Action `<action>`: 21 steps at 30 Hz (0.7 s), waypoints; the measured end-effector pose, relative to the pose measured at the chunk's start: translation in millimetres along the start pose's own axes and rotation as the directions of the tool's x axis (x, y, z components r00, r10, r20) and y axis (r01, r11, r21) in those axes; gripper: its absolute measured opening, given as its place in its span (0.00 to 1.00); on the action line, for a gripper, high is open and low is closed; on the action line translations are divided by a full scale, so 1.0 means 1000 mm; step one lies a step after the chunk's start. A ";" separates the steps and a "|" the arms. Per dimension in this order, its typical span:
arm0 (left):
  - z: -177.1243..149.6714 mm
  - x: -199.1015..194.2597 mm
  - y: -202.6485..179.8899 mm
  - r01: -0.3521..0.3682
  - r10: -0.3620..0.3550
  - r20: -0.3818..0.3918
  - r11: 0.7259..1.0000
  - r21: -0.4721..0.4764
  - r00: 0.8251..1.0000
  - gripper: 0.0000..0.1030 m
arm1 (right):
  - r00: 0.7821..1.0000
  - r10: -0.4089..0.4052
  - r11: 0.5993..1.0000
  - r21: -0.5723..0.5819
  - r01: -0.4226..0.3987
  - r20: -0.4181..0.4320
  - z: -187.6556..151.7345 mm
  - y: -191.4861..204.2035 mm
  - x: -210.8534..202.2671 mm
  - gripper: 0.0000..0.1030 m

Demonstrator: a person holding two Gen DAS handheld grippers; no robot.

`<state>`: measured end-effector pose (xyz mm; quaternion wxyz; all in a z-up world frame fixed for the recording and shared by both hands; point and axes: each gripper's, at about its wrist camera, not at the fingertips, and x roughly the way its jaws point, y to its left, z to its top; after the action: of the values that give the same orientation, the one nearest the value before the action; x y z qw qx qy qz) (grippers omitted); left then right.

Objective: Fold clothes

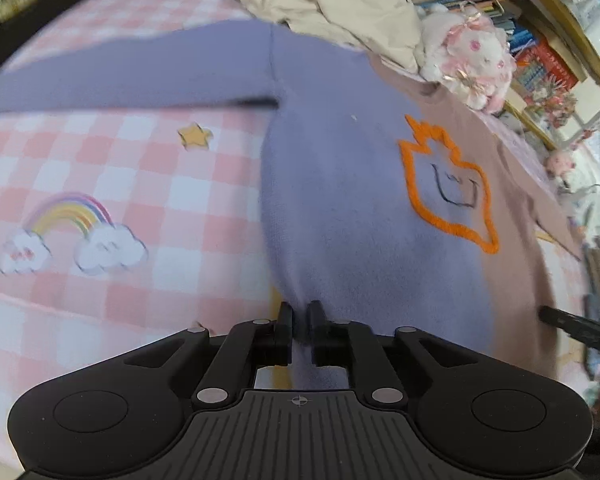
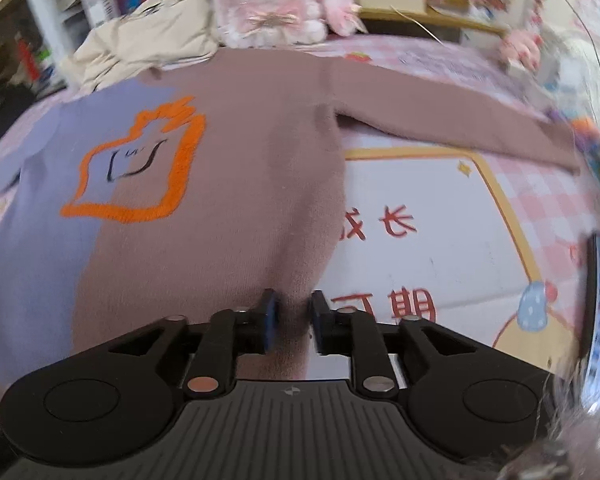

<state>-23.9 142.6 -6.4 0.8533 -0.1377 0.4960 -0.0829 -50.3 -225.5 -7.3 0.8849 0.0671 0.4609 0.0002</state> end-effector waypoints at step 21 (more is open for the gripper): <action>0.006 0.015 -0.006 0.006 -0.006 -0.001 0.998 0.056 1.000 0.17 | 1.000 -0.004 1.000 -0.028 0.003 -0.019 -0.015 0.010 -0.011 0.13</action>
<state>-11.1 133.4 -13.5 0.8564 -0.1152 0.4933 -0.0996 -68.0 -214.8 -6.1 0.8812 0.0537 0.4696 0.0057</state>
